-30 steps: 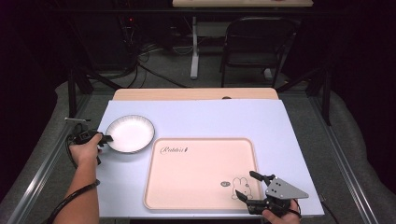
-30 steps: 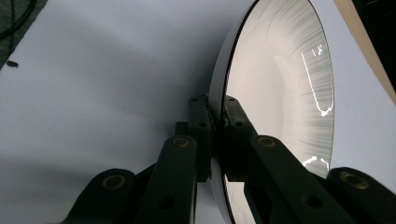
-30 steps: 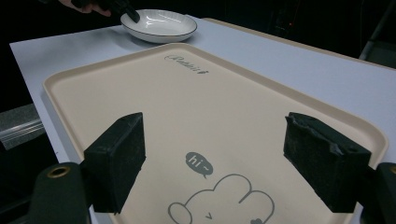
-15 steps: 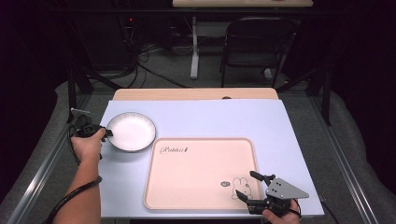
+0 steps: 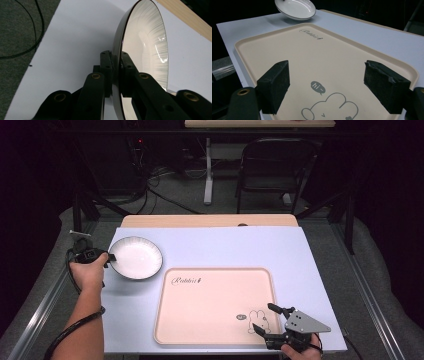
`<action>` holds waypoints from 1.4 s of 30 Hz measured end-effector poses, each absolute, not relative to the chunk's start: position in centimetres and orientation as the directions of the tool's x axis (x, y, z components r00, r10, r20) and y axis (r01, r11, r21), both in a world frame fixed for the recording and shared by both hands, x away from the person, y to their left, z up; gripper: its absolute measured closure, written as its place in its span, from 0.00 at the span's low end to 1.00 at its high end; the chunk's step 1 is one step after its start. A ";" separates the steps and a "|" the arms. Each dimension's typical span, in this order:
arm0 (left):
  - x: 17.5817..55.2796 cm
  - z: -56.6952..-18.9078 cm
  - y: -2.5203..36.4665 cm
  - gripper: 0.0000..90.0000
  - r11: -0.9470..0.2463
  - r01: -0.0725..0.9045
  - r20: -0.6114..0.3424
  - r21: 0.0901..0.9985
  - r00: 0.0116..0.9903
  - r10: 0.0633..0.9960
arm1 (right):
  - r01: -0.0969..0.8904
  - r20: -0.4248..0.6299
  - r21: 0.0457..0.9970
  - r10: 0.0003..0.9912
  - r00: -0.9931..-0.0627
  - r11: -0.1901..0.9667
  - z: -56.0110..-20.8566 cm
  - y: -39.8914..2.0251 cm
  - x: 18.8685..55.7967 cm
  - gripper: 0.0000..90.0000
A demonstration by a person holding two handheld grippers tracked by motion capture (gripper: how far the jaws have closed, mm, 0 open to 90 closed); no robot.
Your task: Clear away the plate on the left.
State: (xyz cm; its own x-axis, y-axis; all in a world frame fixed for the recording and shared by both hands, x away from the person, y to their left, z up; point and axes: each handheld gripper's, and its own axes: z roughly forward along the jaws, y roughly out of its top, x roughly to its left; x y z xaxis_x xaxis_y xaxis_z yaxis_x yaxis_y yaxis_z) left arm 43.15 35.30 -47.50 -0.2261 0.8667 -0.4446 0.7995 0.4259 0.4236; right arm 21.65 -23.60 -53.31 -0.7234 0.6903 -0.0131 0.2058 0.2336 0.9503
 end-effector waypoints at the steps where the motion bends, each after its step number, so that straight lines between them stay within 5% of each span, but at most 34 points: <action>1: 43.0 -47.3 35.4 0.92 0.424 0.800 -0.446 0.426 -0.222 0.867 | 0.205 -0.013 0.950 0.691 -0.723 0.233 -53.3 -23.6 21.7 0.22; 23: 41.3 -44.0 36.7 0.92 0.402 0.779 -0.447 0.481 -0.177 0.877 | 0.204 -0.015 0.950 0.689 -0.724 0.235 -53.3 -23.5 21.7 0.23; 42: 40.9 -42.1 32.7 0.91 0.221 0.846 -0.442 0.484 0.019 0.897 | 0.201 -0.020 0.950 0.690 -0.723 0.238 -53.3 -23.4 21.7 0.23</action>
